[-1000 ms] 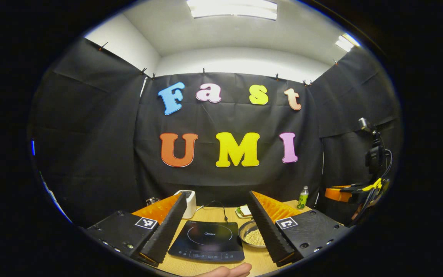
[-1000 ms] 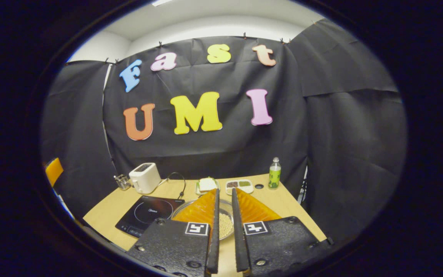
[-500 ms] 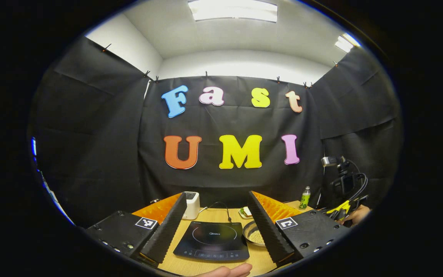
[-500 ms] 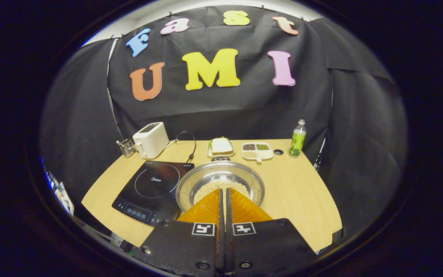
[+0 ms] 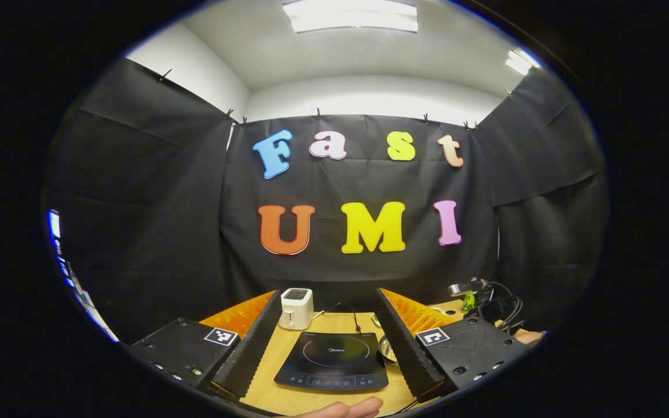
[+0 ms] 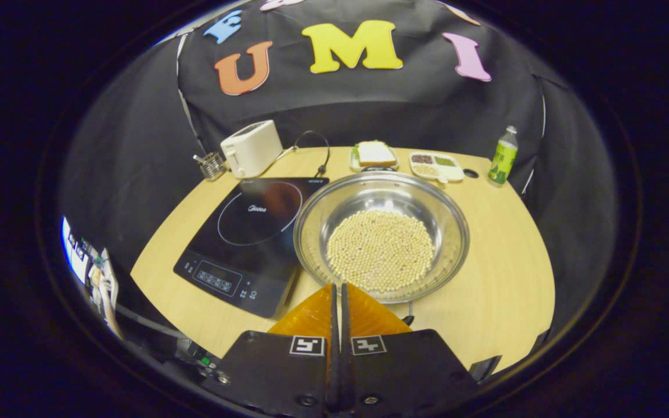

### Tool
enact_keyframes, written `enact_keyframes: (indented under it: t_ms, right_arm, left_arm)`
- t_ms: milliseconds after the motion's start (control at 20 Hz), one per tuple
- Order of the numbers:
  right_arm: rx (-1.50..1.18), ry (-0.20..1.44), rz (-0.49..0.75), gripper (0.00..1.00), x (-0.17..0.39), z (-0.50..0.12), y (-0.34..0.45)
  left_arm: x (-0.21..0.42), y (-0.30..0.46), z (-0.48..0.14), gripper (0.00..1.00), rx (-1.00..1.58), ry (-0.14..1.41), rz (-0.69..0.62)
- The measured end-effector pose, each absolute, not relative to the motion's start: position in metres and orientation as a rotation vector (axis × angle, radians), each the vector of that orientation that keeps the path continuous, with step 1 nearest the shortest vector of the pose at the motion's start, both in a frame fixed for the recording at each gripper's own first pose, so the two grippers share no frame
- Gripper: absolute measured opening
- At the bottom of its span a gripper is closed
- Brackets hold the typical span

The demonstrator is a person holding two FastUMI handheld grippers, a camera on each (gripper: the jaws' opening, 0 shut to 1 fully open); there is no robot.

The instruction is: First push the handle of the pot to place it horizontally, then grasp the pot with both hands and set it on the induction cooktop.

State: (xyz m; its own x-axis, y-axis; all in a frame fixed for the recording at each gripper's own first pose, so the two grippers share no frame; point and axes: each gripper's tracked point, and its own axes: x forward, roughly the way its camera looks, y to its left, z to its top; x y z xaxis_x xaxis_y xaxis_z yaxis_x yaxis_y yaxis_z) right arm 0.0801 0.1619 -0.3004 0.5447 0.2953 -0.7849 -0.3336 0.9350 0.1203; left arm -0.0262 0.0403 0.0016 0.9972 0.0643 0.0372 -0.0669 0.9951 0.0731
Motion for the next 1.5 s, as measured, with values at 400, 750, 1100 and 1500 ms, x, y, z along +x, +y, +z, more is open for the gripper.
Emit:
enact_keyframes:
  t_ms: [400,750,1100,1500]
  right_arm:
    - [-0.023,1.031,0.387,0.04,0.080,-0.341,0.160]
    - [-0.031,1.048,0.398,0.00,0.072,-0.344,0.156]
    - [-0.029,1.078,0.417,0.00,0.063,-0.353,0.144]
    - [-0.043,1.052,0.429,0.04,0.072,-0.352,0.111]
  left_arm:
    - [-0.026,0.038,0.000,0.95,0.061,-0.027,0.031]
    - [-0.022,0.042,-0.004,0.96,0.036,-0.015,0.042]
    - [-0.025,0.035,-0.001,0.96,0.050,-0.022,0.025]
    - [-0.021,0.029,-0.004,0.96,0.030,-0.007,0.020]
